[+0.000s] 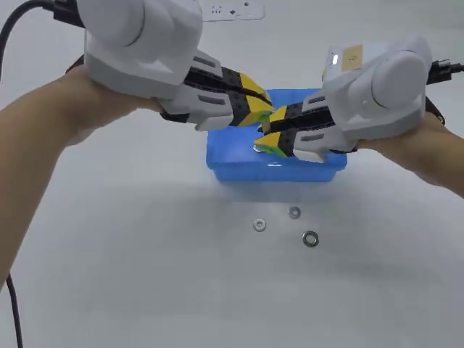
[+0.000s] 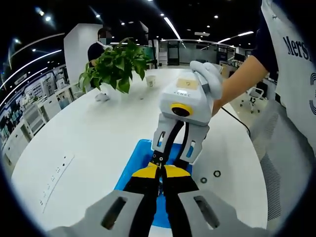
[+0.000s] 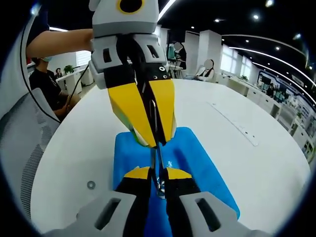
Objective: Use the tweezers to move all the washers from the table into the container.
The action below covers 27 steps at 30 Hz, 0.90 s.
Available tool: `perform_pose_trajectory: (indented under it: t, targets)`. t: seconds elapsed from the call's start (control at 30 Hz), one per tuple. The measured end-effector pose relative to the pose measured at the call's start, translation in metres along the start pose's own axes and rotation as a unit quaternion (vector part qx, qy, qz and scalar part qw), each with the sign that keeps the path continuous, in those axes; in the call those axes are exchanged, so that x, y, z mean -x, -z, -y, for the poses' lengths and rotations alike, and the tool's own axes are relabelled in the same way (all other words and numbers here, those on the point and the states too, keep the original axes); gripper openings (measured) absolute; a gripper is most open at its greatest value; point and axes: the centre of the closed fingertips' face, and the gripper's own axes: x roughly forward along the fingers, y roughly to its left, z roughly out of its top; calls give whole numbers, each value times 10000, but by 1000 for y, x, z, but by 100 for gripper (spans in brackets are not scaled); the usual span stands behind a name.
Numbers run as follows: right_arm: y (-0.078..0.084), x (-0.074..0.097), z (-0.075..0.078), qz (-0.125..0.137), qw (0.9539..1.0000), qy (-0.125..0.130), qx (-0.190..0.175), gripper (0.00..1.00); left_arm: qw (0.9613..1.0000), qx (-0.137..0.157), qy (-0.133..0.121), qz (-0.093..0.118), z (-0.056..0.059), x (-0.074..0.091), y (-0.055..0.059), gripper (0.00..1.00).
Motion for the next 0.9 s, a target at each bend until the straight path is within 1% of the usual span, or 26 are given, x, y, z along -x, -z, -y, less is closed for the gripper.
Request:
perform_pose_trajectory:
  t: [0.07,0.13,0.27,0.4,0.47,0.53,0.73,0.83,0.9]
  targets:
    - [1,0,0,-23,10000,14,10,11,10000,12,-44,12,0,-1,2,6]
    - [1,1,1,-37,10000,20,-8,11,10000,34,-20,18,1,-1,1,6]
    - [2,1,-1,-78,10000,24,1,12,10000,9,-26,-12,2,0,1,6]
    - [-1,2,-2,-68,10000,16,7,12,10000,-21,-27,-7,5,1,1,6]
    - [-3,3,-2,-55,10000,24,13,12,10000,-36,-47,10,5,4,-3,6]
    - [-6,6,-2,-18,10000,30,-19,12,10000,-25,-69,36,4,6,-3,6]
    - [-16,13,-5,99,9999,36,-37,12,9999,-112,-121,34,7,15,-10,6]
    - [-22,18,-8,142,9999,34,-30,12,9997,-160,-150,55,12,21,-17,6]
    - [-27,23,-11,188,9998,31,-35,13,9996,-167,-194,109,15,26,-22,6]
